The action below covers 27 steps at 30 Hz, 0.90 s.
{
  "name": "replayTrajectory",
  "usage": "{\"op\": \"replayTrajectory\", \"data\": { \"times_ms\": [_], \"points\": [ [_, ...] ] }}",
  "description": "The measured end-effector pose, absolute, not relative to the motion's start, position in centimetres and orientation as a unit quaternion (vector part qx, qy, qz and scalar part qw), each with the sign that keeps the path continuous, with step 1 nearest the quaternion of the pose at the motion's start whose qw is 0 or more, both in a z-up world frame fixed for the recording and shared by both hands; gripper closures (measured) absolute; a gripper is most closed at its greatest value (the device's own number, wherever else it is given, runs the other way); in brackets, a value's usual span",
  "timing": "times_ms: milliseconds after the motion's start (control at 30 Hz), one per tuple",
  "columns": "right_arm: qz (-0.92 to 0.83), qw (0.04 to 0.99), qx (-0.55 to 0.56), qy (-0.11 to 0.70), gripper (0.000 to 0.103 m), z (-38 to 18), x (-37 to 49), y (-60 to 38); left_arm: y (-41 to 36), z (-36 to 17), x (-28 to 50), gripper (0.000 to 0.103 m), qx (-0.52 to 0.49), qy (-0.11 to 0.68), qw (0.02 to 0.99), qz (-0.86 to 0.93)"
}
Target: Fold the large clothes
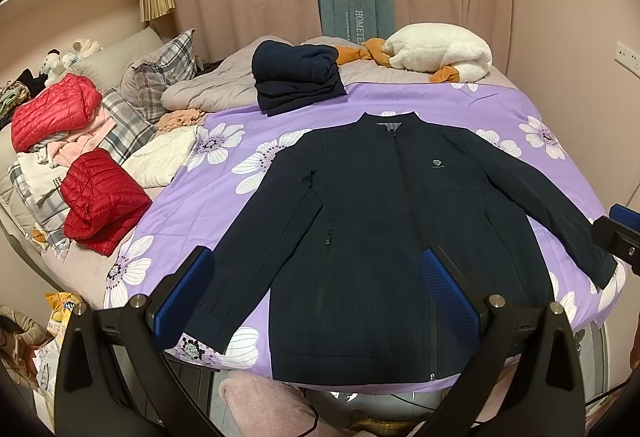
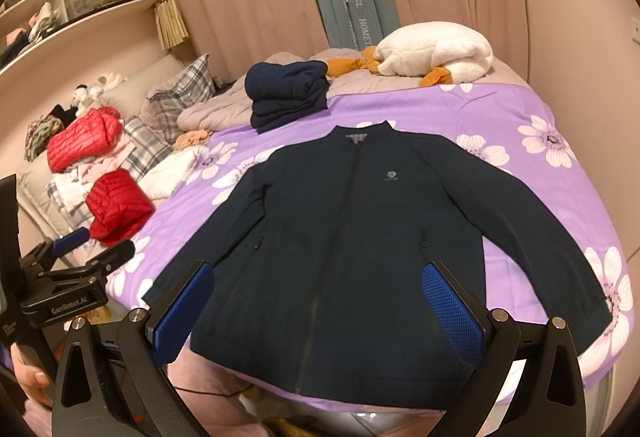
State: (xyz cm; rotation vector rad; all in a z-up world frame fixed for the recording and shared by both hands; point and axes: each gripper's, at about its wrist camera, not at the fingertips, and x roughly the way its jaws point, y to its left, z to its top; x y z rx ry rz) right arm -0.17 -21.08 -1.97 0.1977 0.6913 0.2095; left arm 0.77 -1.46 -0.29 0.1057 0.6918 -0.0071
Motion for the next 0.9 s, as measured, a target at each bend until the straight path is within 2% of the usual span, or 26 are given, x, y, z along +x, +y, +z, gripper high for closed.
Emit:
{"op": "replayTrajectory", "data": {
  "times_ms": [600, 733, 833, 900],
  "points": [
    [0.101, 0.929, 0.112, 0.337, 0.000, -2.0, 0.0, -21.4, -1.5, -1.3, 1.5, 0.000, 0.037, 0.343, 0.938, -0.022],
    [0.120, 0.930, 0.184, 0.295, 0.000, -2.9, -0.5, -23.9, -0.1, -3.1, 3.1, 0.000, -0.032, 0.356, 0.931, -0.071],
    [0.112, 0.934, 0.262, 0.215, 0.000, -5.2, -2.7, -27.5, 2.6, -6.3, 5.7, 0.000, -0.168, 0.389, 0.895, -0.137],
    [0.092, 0.932, 0.296, 0.188, 0.000, -7.0, -3.9, -29.5, 3.5, -8.1, 7.1, 0.000, -0.210, 0.405, 0.881, -0.127]
  ]
}}
